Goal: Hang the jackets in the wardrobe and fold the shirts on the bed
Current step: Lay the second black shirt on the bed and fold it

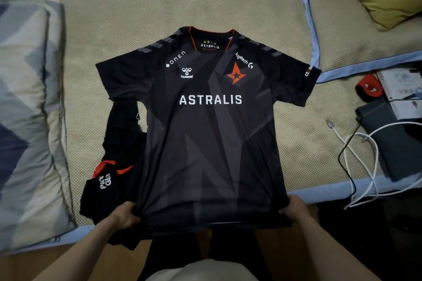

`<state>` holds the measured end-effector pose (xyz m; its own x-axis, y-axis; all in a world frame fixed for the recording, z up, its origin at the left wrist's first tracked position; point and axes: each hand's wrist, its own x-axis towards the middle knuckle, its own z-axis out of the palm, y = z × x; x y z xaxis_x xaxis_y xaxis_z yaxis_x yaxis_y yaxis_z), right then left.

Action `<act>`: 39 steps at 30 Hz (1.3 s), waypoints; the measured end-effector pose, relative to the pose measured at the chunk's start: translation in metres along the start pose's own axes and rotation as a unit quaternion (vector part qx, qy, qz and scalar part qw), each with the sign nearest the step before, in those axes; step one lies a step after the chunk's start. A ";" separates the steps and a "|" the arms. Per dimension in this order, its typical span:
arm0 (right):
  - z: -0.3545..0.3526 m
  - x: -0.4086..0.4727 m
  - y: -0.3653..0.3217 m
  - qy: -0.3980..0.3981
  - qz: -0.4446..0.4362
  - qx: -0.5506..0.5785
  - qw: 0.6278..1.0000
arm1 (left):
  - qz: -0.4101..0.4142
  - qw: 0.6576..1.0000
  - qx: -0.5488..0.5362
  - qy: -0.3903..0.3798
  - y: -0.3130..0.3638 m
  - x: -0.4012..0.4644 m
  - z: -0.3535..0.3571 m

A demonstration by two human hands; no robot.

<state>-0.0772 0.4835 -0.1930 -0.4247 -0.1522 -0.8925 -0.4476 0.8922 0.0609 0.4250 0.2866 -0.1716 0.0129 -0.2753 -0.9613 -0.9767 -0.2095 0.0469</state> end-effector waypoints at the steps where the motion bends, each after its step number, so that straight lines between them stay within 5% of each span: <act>1: -0.001 -0.001 -0.003 -0.001 0.008 -0.017 1.000 | -0.009 1.000 0.008 -0.007 0.002 -0.004 -0.002; 8: -0.052 -0.005 -0.054 -0.121 0.084 -0.235 0.961 | -0.076 0.988 0.033 -0.134 0.040 -0.001 -0.059; 12: -0.115 -0.010 -0.146 0.029 0.009 -0.255 0.967 | 0.001 0.979 -0.156 0.128 0.084 0.035 -0.162; 15: -0.135 0.000 -0.227 0.111 -0.126 -0.192 0.967 | 0.056 0.905 -0.253 0.338 0.115 0.069 -0.231; 19: -0.135 0.023 -0.322 0.187 -0.274 -0.085 0.939 | 0.060 0.822 -0.345 0.450 0.132 0.124 -0.303; 27: -0.089 0.025 -0.433 0.131 -0.451 0.062 0.881 | 0.091 0.854 -0.315 0.403 0.102 0.170 -0.367; 35: -0.104 -0.026 -0.472 -0.066 -0.446 0.291 0.844 | 0.331 0.861 -0.341 0.183 0.278 0.030 -0.346; 39: -0.139 -0.034 -0.463 -0.113 -0.443 0.474 0.753 | 0.414 0.876 -0.222 0.108 0.371 -0.010 -0.316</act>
<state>0.0350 0.0170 -0.1285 -0.0975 -0.8849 -0.4554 0.3318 0.4025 -0.8532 0.1297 -0.0846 -0.0587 -0.5745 -0.6661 -0.4757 -0.4902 -0.1855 0.8517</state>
